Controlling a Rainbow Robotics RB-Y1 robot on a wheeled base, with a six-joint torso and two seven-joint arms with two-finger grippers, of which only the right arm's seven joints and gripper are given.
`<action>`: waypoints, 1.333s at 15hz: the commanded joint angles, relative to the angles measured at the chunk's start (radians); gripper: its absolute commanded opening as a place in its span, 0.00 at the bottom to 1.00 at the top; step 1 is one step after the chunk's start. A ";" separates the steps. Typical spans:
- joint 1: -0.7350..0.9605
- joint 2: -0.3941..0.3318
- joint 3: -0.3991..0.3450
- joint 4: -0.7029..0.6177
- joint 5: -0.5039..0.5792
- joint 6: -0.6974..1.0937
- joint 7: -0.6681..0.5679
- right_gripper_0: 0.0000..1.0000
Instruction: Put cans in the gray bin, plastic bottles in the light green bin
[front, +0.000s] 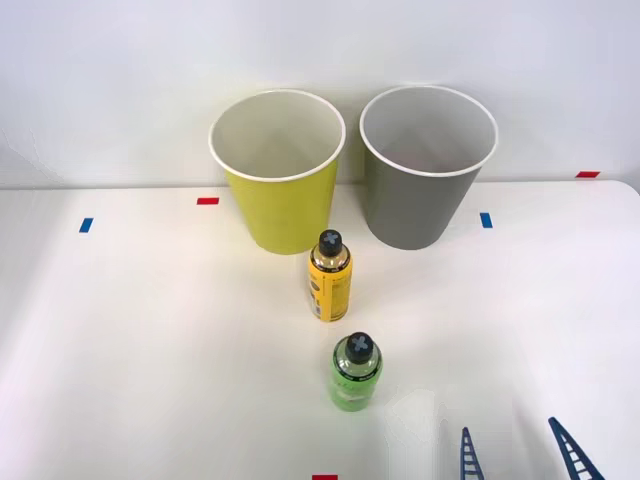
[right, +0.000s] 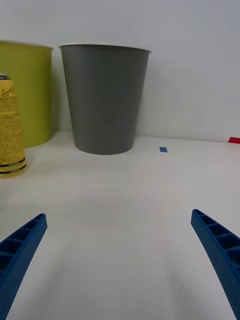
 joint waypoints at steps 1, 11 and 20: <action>-0.024 -0.129 0.074 -0.030 -0.015 -0.001 0.002 1.00; -0.232 -0.365 0.335 -0.030 -0.091 -0.003 0.045 1.00; -0.393 -0.347 0.402 -0.029 -0.121 0.071 0.074 1.00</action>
